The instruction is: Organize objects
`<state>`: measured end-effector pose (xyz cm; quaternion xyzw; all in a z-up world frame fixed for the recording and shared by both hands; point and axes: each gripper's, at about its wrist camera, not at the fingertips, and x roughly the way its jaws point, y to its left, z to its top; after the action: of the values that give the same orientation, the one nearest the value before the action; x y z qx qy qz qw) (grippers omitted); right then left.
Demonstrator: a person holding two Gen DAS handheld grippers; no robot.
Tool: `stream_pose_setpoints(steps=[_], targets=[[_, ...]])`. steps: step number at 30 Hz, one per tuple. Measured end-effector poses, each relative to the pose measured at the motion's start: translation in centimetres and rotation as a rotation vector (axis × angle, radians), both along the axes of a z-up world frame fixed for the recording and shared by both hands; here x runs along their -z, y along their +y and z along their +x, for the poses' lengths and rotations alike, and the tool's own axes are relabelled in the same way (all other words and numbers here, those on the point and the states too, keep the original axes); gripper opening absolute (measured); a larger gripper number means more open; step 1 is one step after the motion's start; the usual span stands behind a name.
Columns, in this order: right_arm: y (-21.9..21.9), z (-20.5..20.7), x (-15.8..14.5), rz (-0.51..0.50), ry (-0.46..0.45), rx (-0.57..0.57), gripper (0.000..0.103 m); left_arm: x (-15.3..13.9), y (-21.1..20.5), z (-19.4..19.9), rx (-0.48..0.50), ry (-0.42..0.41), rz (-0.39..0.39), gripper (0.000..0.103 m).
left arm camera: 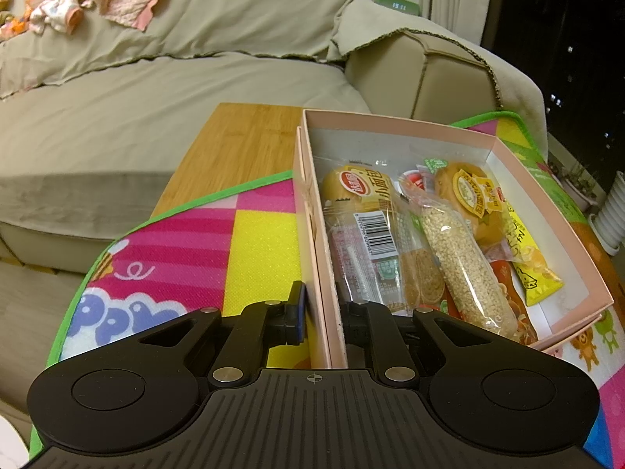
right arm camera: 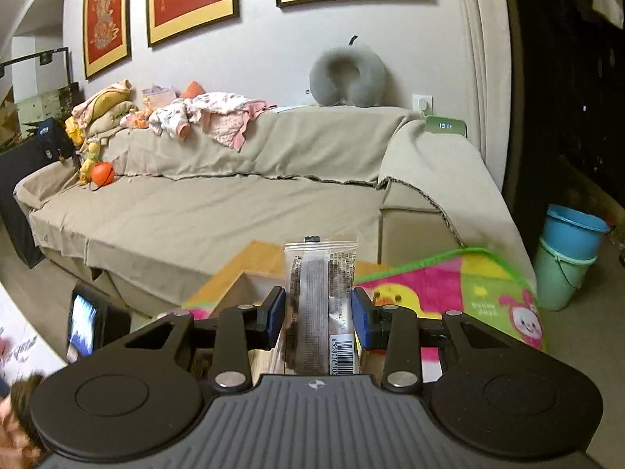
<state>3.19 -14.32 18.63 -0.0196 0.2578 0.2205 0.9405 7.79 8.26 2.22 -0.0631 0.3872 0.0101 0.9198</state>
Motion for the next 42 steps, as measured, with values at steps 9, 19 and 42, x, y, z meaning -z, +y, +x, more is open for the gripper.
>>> stream_pose_setpoints(steps=[9,19,42], targets=[[1.9,4.4,2.8,0.015,0.089,0.026,0.041,0.0,0.0,0.0,0.002,-0.002,-0.004,0.014],[0.6,4.2,5.3,0.003,0.134,0.055,0.043,0.0,0.0,0.1,0.001,-0.002,-0.004,0.014],[1.7,-0.8,14.0,-0.215,0.182,-0.021,0.071,0.1,-0.8,0.8,-0.019,0.006,0.042,0.013]])
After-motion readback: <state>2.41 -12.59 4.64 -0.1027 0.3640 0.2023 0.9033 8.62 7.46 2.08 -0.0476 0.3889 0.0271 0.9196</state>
